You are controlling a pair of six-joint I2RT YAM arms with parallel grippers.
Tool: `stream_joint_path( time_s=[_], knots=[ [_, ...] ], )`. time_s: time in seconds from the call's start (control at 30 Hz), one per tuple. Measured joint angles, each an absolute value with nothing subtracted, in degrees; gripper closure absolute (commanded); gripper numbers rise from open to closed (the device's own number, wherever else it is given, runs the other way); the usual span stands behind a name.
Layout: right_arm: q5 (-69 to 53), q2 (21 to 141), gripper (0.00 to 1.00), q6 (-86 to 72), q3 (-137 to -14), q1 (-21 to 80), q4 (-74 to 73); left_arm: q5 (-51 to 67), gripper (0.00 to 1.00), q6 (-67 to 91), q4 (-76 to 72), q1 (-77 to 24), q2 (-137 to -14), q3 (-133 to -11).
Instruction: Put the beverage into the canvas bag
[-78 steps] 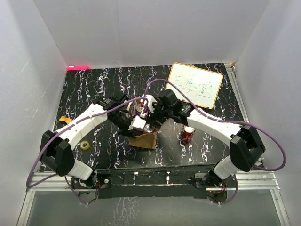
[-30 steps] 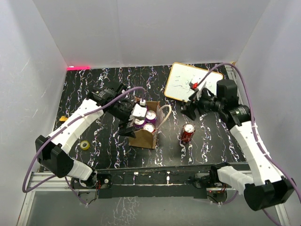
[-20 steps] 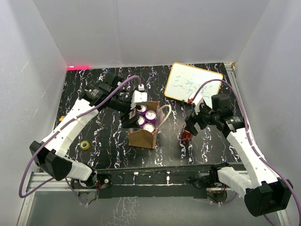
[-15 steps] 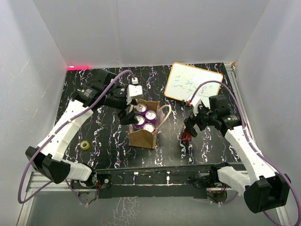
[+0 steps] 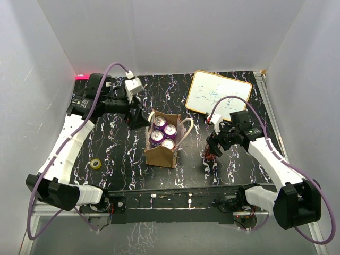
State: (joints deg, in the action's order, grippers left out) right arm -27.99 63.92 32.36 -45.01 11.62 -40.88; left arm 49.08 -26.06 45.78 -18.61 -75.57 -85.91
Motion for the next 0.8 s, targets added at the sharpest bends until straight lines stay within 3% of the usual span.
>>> stream_joint_path(
  time_s=[0.33,0.57,0.8],
  knots=[
    [-28.7,63.0,0.91,32.9,-44.2,11.9,-39.0,43.5,0.06,-20.9,39.9,-16.7,-73.2,-77.8],
    [-28.6,61.0,0.92,32.4,-46.9,12.1,-41.0,42.8,0.09,-20.6,39.1,-16.7,-73.2,-74.9],
    [-27.3,61.1,0.92,31.4,-60.4,14.0,-43.9,44.3,0.23,-20.5,38.6,-16.7,-73.2,-71.8]
  ],
)
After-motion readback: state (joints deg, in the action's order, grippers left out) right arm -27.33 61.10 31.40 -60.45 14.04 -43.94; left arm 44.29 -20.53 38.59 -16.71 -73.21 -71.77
